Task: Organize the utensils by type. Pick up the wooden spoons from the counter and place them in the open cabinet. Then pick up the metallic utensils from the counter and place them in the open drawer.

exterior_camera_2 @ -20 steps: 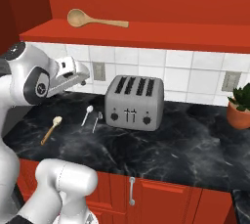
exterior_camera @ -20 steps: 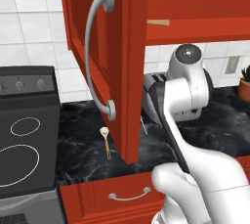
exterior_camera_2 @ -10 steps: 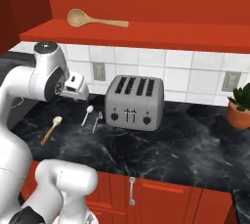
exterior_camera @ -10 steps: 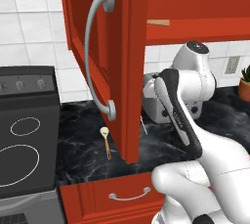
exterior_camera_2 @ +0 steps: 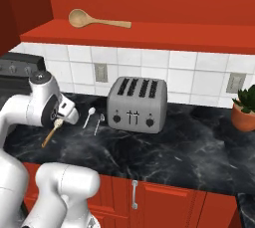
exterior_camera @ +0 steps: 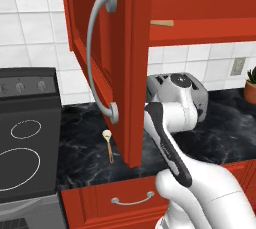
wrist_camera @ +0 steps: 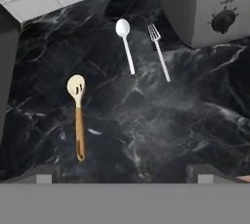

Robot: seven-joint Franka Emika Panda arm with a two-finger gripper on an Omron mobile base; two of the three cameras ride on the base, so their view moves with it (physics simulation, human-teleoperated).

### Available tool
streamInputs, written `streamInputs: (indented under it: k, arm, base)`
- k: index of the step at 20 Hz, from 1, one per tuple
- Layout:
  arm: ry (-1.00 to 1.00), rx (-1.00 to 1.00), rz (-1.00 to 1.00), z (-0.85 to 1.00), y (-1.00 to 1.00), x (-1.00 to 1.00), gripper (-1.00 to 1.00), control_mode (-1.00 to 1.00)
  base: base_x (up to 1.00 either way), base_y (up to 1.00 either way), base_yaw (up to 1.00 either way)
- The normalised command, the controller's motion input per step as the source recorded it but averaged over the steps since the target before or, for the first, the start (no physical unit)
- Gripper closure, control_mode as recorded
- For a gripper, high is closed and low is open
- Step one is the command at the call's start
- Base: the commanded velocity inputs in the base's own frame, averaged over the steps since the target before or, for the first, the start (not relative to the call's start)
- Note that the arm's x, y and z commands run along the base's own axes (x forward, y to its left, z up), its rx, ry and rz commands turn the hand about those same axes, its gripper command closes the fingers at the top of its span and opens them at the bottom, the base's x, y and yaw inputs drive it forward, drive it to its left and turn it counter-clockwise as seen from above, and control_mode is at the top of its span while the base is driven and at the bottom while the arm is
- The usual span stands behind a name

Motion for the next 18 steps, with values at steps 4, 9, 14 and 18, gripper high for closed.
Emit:
streamInputs:
  k: [4,9,14,18]
  arm:
    - [0.04,0.06,-0.17,-0.57,0.45,0.34,-1.0,-1.0]
    - [0.05,0.06,0.0,-0.53,0.4,0.44,-1.0,-1.0]
    - [0.02,0.04,0.0,-0.51,0.55,0.26,-1.0,-1.0]
    - [0.0,0.0,0.0,-0.32,0.43,0.17,-1.0,-1.0]
  base:
    - [0.0,0.0,0.0]
    - [0.0,0.0,0.0]
    - [0.0,0.0,0.0]
    - [0.0,0.0,0.0]
